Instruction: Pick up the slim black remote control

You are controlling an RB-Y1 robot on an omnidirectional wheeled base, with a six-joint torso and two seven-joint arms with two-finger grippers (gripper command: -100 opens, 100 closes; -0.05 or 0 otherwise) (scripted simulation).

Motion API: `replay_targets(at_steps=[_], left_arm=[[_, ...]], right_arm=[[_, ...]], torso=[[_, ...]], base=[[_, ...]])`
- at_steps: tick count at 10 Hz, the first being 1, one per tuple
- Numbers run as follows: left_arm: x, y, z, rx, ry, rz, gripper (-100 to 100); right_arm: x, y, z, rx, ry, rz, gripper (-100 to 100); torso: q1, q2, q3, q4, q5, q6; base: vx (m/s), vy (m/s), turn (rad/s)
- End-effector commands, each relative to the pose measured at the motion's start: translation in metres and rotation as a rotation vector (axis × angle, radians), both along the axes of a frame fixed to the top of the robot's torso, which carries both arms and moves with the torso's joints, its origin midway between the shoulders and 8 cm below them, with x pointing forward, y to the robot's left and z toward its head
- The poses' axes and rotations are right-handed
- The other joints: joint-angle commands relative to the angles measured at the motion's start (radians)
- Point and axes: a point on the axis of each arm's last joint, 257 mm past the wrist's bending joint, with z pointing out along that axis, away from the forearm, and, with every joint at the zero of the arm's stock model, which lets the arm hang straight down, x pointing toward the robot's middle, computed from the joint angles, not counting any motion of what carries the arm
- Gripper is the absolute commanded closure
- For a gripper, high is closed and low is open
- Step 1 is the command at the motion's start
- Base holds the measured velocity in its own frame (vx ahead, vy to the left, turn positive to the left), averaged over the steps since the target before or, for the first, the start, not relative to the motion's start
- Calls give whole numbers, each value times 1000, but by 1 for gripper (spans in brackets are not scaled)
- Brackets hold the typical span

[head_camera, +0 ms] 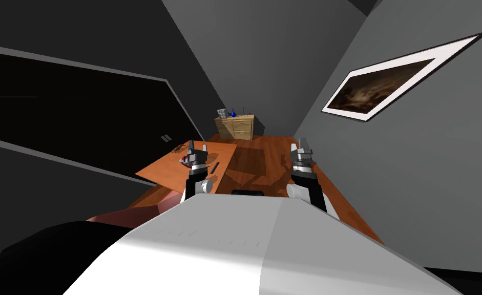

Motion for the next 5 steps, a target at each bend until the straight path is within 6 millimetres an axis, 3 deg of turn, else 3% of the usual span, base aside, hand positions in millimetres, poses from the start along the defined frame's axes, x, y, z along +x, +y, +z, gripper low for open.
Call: replay_targets(at_steps=[1,3,5], left_arm=[[5,1,-9,26,37,-15,-100],[14,9,-31,50,115,-28,-100],[22,26,-62,60,217,-30,-100]], right_arm=[[0,0,0,0,0,0,0],[0,0,0,0,0,0,0],[0,0,0,0,0,0,0]], torso=[[0,0,0,0,0,0],[-1,-4,-2,-1,0,0],[-3,-10,-5,-2,-1,0]], base=[[32,-12,28],[91,-45,43],[173,-61,65]])
